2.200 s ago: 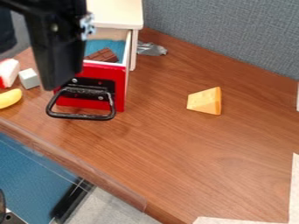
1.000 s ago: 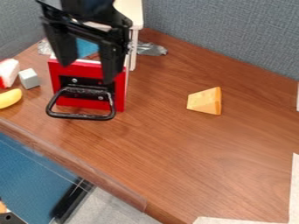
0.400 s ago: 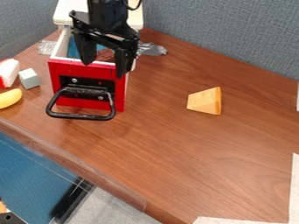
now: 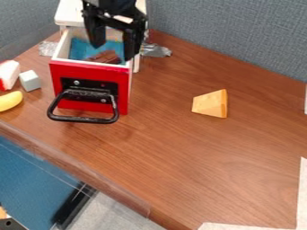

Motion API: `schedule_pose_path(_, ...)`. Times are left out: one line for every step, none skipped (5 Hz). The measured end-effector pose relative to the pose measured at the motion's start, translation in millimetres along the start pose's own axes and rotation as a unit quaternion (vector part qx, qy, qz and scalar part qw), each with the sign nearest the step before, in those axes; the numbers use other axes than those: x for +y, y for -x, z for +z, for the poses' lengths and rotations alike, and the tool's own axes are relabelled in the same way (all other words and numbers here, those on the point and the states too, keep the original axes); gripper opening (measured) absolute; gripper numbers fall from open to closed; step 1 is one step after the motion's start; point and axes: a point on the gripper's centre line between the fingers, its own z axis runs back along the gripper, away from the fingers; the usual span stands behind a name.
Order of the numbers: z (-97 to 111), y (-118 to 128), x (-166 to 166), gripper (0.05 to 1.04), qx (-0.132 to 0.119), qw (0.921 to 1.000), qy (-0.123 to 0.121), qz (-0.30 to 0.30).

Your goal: Take the chocolate out of the drawer and put it to the center of the table

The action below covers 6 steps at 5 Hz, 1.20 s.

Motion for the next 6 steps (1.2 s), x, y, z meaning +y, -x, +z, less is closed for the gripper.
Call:
schedule_pose_path(-6, -10, 11, 0.999, 0.005, 1.0000, -0.002, -0.004)
schedule_pose_path(-14, -15, 21, 0.999, 0.000, 0.9997, -0.004, -0.023)
schedule_pose_path(-18, -17, 28, 0.999, -0.008, 0.9990, -0.007, -0.043)
schedule_pose_path(-25, -13, 33, 0.999, 0.003, 0.9978, 0.008, -0.066)
schedule_pose_path(-25, -13, 37, 0.999, -0.002, 0.9948, 0.011, -0.101)
schedule_pose_path(-30, -11, 39, 0.999, -0.005, 0.9917, 0.007, -0.128)
